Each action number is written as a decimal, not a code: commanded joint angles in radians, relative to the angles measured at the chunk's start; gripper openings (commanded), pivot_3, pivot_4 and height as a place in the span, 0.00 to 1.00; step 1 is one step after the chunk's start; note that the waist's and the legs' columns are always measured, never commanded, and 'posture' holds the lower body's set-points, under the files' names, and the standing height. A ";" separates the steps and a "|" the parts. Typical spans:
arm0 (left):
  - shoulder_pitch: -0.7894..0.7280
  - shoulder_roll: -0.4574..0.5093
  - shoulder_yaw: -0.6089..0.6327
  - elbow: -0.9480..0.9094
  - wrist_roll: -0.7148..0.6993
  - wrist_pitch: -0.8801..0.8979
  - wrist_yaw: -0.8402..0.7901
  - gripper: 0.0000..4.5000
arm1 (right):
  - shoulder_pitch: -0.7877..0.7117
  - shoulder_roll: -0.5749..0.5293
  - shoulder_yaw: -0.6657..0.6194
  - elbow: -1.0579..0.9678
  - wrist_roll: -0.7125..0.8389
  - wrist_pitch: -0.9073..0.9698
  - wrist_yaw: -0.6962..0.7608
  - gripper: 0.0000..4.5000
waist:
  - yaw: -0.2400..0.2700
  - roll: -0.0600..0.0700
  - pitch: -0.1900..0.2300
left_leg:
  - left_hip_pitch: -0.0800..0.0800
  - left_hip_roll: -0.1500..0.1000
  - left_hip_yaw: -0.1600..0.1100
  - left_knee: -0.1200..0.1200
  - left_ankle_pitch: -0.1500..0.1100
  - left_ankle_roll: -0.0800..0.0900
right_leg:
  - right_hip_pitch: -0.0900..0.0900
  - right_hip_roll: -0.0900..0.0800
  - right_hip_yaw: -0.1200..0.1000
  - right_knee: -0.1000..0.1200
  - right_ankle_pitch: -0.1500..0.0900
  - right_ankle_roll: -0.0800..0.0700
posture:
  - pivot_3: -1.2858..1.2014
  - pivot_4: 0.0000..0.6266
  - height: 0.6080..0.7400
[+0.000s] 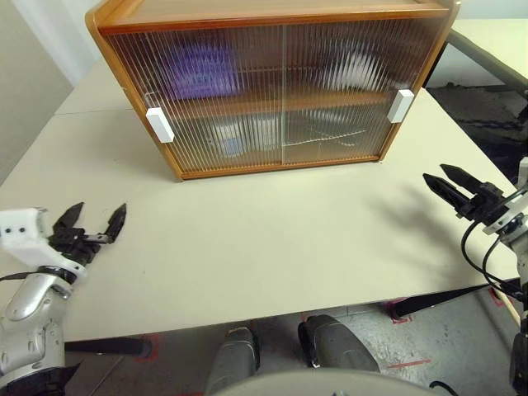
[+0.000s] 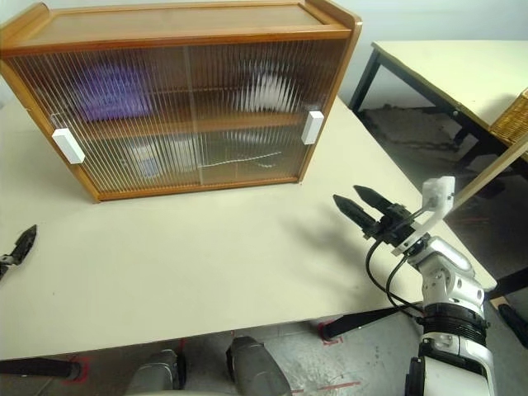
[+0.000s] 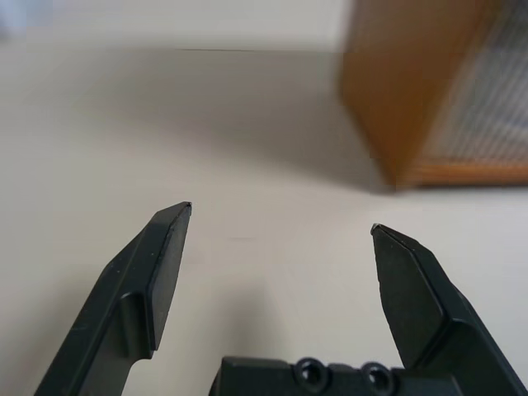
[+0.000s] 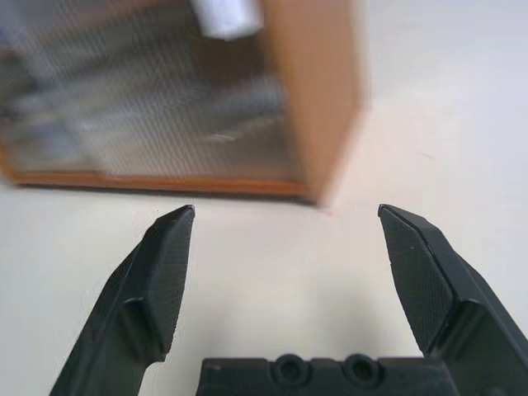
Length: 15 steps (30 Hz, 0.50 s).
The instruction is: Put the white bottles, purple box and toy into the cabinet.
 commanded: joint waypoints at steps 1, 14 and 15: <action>0.042 -0.020 0.016 -0.029 0.009 -0.007 0.018 1.00 | -0.035 -0.006 -0.024 0.133 -0.045 -0.124 -0.012 0.99 | 0.010 0.000 0.000 | 0.001 0.000 0.000 0.000 -0.001 0.000 | 0.000 0.000 0.000 0.000 0.000 0.000 | 0.47 0.14 1.00; 0.064 -0.007 0.049 -0.040 0.031 -0.019 0.061 1.00 | -0.019 -0.041 -0.050 0.334 -0.106 -0.376 -0.004 0.99 | 0.064 0.000 0.000 | 0.008 0.001 0.000 0.001 -0.002 0.001 | 0.008 0.000 0.001 0.001 0.001 0.000 | 0.45 0.13 1.00; 0.058 -0.003 0.044 -0.039 0.032 -0.014 0.063 1.00 | -0.008 -0.037 -0.050 0.326 -0.105 -0.379 0.000 0.99 | 0.064 0.000 0.000 | 0.008 0.001 0.000 0.001 -0.002 0.001 | 0.009 0.000 0.001 0.001 0.001 0.000 | 0.45 0.14 1.00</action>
